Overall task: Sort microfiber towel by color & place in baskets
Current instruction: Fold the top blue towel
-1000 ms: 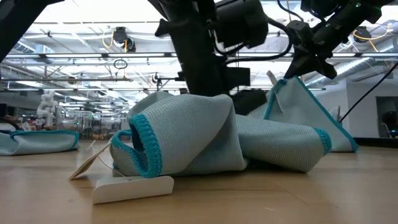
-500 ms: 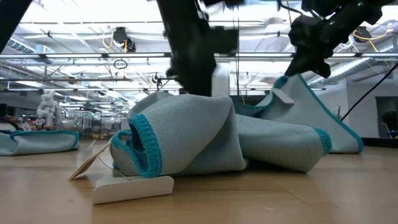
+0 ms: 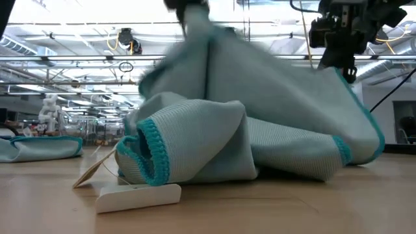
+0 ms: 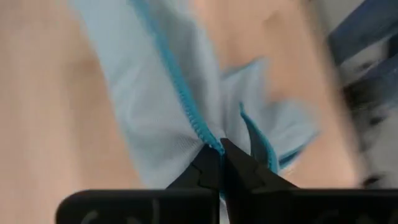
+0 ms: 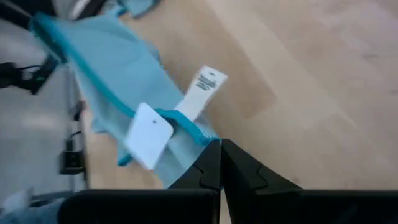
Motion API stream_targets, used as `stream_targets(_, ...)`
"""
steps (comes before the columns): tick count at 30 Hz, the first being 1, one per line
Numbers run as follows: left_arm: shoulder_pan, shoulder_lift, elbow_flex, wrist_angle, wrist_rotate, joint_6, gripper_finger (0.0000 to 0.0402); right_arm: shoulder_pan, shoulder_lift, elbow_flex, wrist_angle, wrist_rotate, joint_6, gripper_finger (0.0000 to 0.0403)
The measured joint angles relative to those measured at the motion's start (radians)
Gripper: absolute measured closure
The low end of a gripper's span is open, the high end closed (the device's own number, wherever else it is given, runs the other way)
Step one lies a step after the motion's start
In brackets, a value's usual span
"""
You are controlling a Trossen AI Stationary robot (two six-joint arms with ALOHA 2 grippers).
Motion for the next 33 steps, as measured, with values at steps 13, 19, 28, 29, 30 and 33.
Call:
stream_targets(13, 0.170, 0.064, -0.151, 0.091, -0.064, -0.029, 0.0224, -0.005, -0.015, 0.000, 0.003, 0.084, 0.078, 0.0403)
stream_targets(19, 0.138, 0.063, -0.156, 0.031, -0.190, -0.229, 0.0149, -0.005, -0.015, 0.000, 0.003, 0.087, 0.073, 0.0403)
stream_targets(28, 0.005, 0.064, -0.328, 0.105, -0.272, -0.293, 0.0210, -0.005, -0.015, 0.000, 0.003, 0.087, 0.048, 0.0403)
stream_targets(29, 0.000, 0.063, -0.344, 0.108, -0.286, -0.289, 0.0222, -0.005, -0.015, 0.000, 0.003, 0.087, 0.047, 0.0403)
stream_targets(30, -0.002, 0.059, -0.355, 0.109, -0.300, -0.285, 0.0233, -0.005, -0.015, 0.000, 0.003, 0.087, 0.047, 0.0403)
stream_targets(33, 0.002, 0.054, -0.360, 0.117, -0.350, -0.271, 0.0260, -0.005, -0.015, 0.000, 0.003, 0.084, 0.046, 0.0403)
